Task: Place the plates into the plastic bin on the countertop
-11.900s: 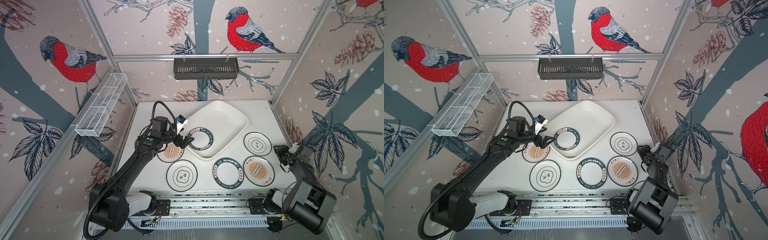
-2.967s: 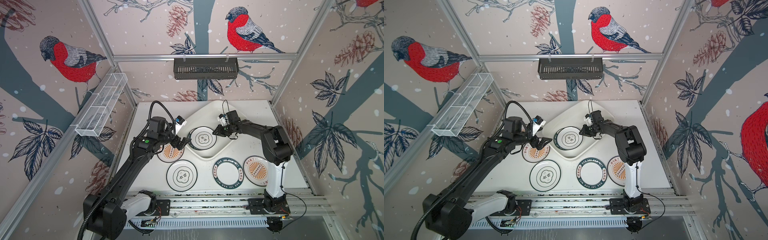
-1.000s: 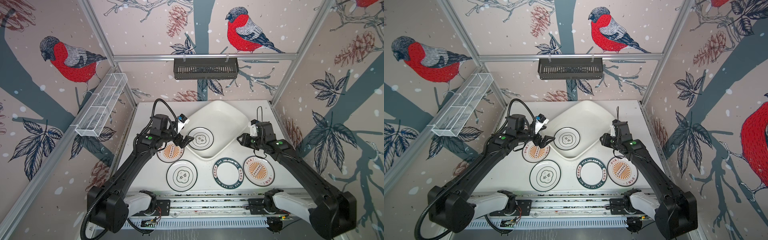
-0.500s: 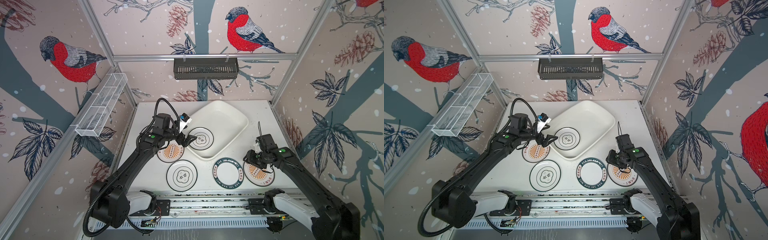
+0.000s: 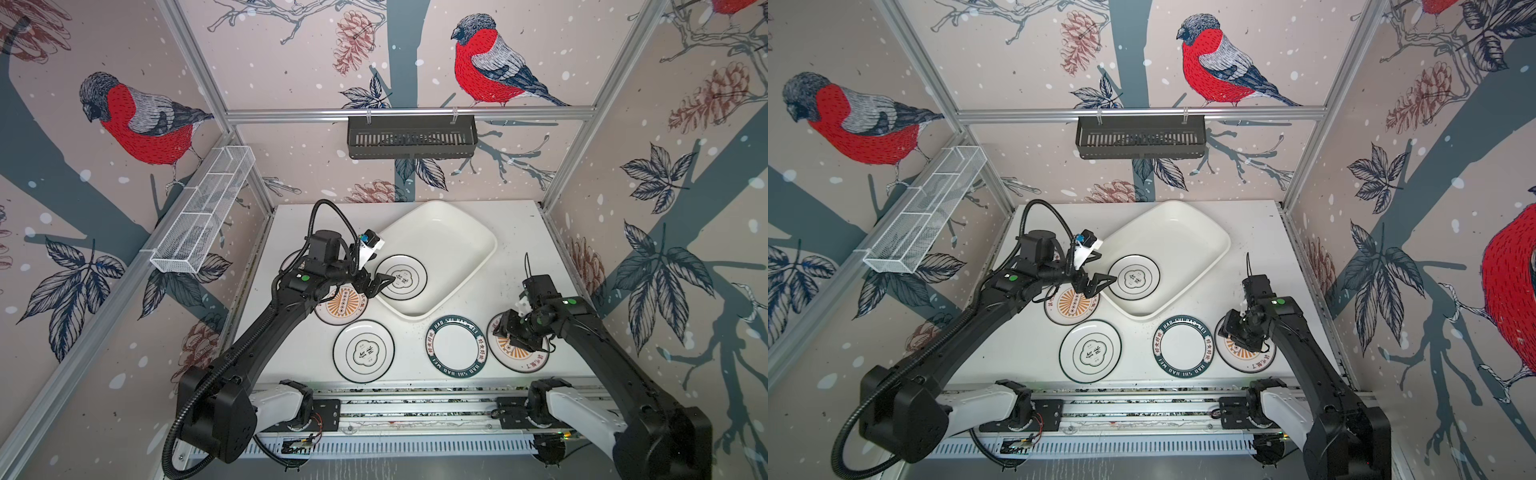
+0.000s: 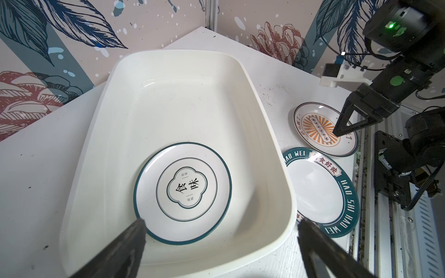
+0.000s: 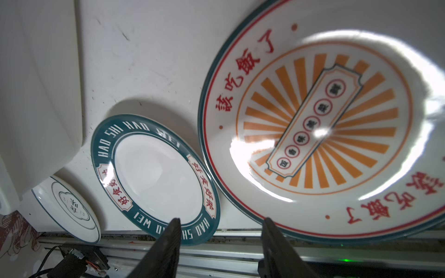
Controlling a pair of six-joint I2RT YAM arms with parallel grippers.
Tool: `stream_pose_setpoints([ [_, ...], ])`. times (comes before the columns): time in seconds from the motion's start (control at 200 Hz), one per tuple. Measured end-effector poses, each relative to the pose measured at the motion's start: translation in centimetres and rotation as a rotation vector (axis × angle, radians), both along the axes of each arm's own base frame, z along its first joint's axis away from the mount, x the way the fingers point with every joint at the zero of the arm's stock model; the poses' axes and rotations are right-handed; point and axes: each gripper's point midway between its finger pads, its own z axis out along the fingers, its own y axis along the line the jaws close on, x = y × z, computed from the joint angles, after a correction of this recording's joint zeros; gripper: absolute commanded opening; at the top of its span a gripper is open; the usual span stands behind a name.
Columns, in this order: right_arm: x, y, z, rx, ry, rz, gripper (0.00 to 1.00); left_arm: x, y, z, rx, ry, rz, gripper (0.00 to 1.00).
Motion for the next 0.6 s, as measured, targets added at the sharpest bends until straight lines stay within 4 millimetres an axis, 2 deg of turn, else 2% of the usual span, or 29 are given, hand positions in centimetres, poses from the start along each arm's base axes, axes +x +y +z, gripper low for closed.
stream_pose_setpoints([
  [0.355, -5.3, 2.3, -1.8, 0.135, 0.161, 0.066, 0.6, 0.1, -0.6, 0.6, -0.026, -0.024, -0.011, 0.97],
  [0.6, -6.2, 2.9, -2.3, 0.156, 0.197, 0.067, 0.61, -0.4, -0.6, 1.2, -0.035, -0.04, -0.013, 0.97],
])
